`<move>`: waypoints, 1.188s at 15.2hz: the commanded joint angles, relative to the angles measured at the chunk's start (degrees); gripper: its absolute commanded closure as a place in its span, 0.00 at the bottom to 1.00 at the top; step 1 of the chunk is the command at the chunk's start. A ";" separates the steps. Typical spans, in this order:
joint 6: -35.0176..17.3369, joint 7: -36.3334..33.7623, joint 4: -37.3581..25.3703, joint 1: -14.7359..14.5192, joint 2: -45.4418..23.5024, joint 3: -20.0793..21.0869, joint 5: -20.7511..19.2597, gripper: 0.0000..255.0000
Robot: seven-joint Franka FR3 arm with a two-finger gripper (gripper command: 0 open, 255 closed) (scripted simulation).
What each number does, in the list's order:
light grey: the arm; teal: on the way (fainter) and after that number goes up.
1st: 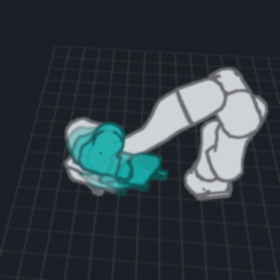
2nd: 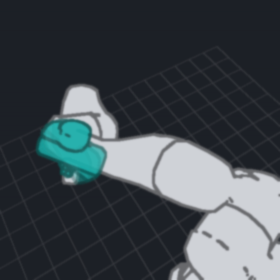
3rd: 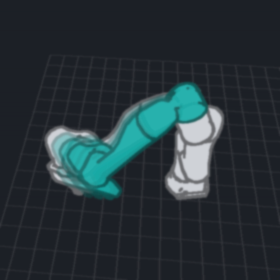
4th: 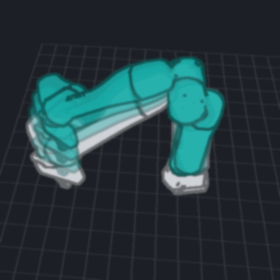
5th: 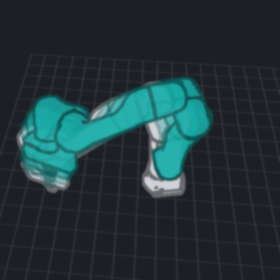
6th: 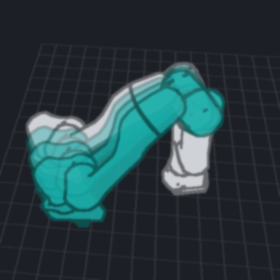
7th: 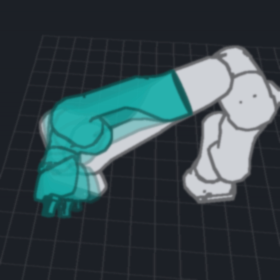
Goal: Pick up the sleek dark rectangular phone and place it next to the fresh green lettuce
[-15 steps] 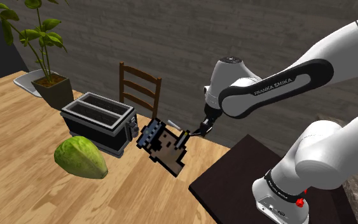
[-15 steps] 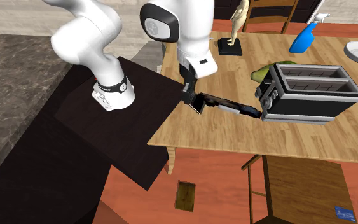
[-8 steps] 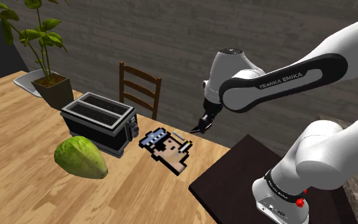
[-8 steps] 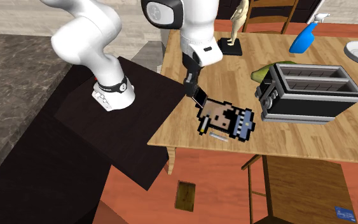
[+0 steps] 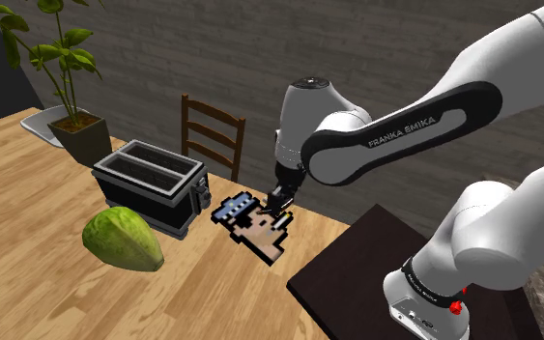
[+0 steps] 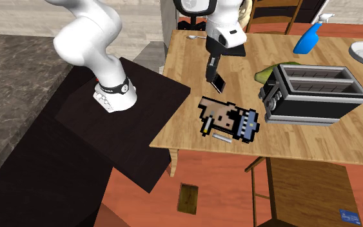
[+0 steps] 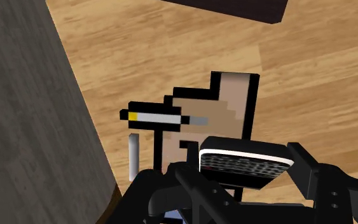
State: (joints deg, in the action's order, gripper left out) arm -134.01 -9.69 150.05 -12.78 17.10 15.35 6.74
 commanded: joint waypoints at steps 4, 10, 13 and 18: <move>-0.51 -8.00 -6.89 -1.66 -7.23 4.86 -1.49 1.00; 0.84 -18.13 -17.67 -3.75 -17.09 9.23 -6.39 1.00; 2.22 -23.12 -23.84 -5.44 -22.44 10.52 -9.58 1.00; 5.70 -30.48 -35.47 -9.56 -31.79 11.31 -14.89 1.00</move>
State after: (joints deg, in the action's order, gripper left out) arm -128.65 -38.74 116.61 -21.50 -12.75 26.63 -7.03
